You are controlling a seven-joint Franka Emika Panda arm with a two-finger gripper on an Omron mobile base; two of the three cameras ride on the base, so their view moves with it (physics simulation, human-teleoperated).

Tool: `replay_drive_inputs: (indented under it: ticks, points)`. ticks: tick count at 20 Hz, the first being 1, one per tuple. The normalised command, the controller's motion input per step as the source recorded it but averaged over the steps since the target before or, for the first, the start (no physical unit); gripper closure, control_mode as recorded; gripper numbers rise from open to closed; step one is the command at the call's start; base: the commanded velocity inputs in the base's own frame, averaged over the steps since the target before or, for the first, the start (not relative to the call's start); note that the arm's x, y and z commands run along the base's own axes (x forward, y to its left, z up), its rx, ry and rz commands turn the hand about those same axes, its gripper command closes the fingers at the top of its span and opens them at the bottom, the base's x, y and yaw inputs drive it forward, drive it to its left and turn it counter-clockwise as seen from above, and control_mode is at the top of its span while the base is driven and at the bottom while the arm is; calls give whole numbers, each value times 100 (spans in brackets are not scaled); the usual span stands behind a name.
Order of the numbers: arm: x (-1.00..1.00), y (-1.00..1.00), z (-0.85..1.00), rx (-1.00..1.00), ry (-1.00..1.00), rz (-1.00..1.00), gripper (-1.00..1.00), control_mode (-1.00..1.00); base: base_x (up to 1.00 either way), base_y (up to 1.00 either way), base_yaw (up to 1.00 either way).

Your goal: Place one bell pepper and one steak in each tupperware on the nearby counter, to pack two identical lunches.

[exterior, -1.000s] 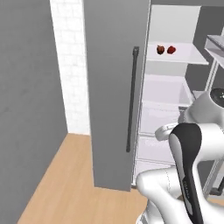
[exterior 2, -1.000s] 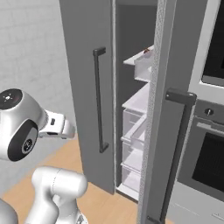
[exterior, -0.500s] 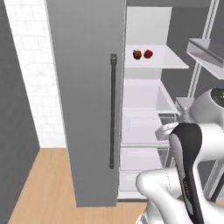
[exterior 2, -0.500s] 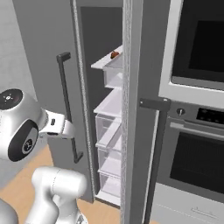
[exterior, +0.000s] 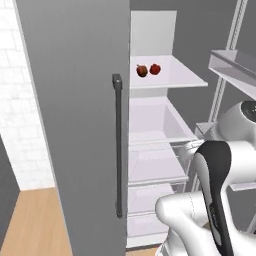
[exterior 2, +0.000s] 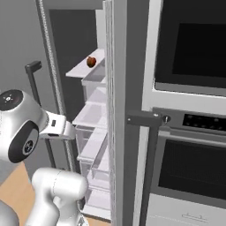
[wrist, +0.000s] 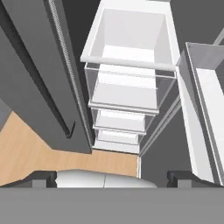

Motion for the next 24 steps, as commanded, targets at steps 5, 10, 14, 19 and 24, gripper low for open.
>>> replay_drive_inputs:
  ticks: [5, 10, 14, 19, 24]
  points:
    - [0, 0, 0, 0, 0, 0, -100, 100, 49, 14, -20]
    - [34, 18, 0, -1, -3, -2, -100, -100, 23, 12, -4]
    - [64, 24, 13, -1, -18, -1, -100, -100, 0, 0, 0]
    - [47, 2, 49, 0, -28, -4, -100, -100, 0, 0, 0]
    - [30, 0, 63, 1, -29, -7, -100, -100, 0, 0, 0]
